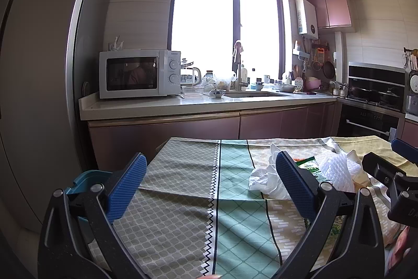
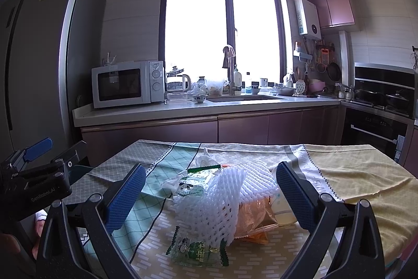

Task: Collect trash

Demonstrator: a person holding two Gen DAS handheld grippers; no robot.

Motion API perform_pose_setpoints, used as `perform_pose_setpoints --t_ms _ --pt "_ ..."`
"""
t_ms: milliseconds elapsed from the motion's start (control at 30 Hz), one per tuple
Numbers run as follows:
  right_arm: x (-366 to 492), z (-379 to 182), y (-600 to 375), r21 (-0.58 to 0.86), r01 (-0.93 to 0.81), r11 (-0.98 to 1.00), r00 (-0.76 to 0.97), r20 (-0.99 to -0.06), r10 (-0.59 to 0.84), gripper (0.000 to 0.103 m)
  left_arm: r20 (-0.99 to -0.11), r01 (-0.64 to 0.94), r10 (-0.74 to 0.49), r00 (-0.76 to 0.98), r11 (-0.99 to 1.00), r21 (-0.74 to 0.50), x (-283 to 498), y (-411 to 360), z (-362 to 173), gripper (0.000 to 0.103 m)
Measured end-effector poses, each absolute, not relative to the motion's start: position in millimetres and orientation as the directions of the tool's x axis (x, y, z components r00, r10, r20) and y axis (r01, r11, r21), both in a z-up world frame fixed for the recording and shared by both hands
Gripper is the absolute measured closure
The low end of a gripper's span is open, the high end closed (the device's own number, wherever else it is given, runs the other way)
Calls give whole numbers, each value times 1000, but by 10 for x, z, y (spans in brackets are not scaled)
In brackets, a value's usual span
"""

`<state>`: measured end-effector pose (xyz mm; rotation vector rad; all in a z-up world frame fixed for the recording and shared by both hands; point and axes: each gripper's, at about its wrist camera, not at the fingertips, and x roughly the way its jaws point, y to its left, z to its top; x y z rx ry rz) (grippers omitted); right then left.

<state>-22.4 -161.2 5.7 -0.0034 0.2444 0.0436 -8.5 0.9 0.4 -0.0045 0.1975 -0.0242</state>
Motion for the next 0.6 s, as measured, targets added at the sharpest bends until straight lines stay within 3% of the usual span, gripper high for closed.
perform_pose_setpoints --t_ms 600 --pt "-224 69 -1601 1 -48 999 969 -241 47 6 -197 27 -29 980 1000 -12 -85 -2 -3 5"
